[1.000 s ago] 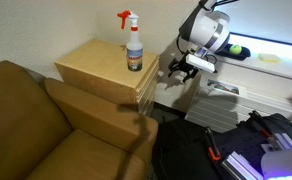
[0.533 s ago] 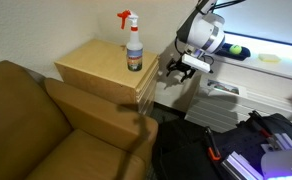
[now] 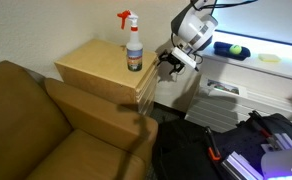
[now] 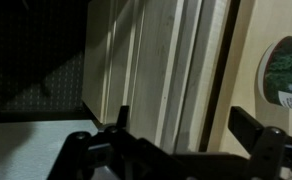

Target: Open the top drawer of the cabinet

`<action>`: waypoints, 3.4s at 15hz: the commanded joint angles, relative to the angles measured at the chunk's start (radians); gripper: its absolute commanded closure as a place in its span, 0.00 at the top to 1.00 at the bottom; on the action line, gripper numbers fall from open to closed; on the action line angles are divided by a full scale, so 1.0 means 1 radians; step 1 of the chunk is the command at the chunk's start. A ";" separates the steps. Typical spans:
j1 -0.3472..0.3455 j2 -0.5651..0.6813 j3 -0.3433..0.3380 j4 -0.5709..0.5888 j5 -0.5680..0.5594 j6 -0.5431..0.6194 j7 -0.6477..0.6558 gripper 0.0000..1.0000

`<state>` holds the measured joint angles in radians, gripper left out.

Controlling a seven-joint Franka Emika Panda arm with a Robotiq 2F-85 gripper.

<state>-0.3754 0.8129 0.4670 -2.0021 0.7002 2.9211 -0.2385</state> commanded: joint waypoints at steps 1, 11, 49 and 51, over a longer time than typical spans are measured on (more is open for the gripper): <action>0.011 0.007 -0.024 0.014 -0.013 -0.025 0.012 1.00; -0.032 0.283 0.058 0.240 0.042 -0.047 -0.027 1.00; 0.077 -0.094 -0.579 -0.190 -0.113 -0.191 0.332 1.00; 0.043 -0.118 -0.508 -0.197 -0.095 -0.174 0.289 1.00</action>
